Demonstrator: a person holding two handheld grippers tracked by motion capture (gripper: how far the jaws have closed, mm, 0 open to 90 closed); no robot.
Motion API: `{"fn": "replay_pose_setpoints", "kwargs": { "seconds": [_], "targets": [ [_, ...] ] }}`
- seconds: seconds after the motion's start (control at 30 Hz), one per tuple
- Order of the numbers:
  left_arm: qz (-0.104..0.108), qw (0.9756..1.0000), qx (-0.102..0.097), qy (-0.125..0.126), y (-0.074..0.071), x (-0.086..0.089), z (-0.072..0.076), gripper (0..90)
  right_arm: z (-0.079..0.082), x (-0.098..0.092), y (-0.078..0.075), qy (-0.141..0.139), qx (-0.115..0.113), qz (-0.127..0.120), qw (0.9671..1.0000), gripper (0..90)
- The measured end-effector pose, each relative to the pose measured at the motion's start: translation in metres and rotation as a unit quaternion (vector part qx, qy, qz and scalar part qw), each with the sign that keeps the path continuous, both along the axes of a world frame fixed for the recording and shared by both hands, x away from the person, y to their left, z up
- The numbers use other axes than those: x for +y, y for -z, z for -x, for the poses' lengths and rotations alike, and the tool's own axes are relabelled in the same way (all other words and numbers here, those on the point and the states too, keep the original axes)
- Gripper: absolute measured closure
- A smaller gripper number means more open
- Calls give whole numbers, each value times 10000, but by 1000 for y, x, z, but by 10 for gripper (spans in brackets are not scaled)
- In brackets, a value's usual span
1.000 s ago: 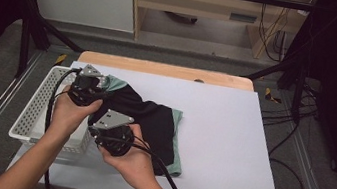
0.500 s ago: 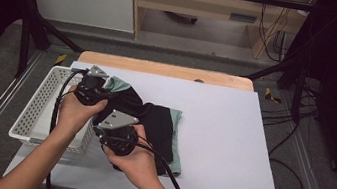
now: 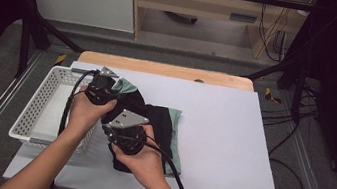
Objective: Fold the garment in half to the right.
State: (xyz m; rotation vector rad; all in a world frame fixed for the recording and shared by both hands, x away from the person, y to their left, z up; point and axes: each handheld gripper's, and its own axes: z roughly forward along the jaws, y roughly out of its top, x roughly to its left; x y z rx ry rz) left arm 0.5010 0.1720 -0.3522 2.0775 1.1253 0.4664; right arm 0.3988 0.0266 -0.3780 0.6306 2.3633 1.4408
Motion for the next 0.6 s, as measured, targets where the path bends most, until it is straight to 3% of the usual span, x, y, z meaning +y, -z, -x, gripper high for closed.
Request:
{"fn": "replay_pose_setpoints", "kwargs": {
  "seconds": [0.3,0.6],
  "targets": [
    [183,9998,99,20,3,-7,-4,797,1,-13,3,41,-106,-68,9999,825],
    [2,10000,10,50,4,-17,-3,793,2,-24,6,81,-90,-96,9999,825]
  ]
}}
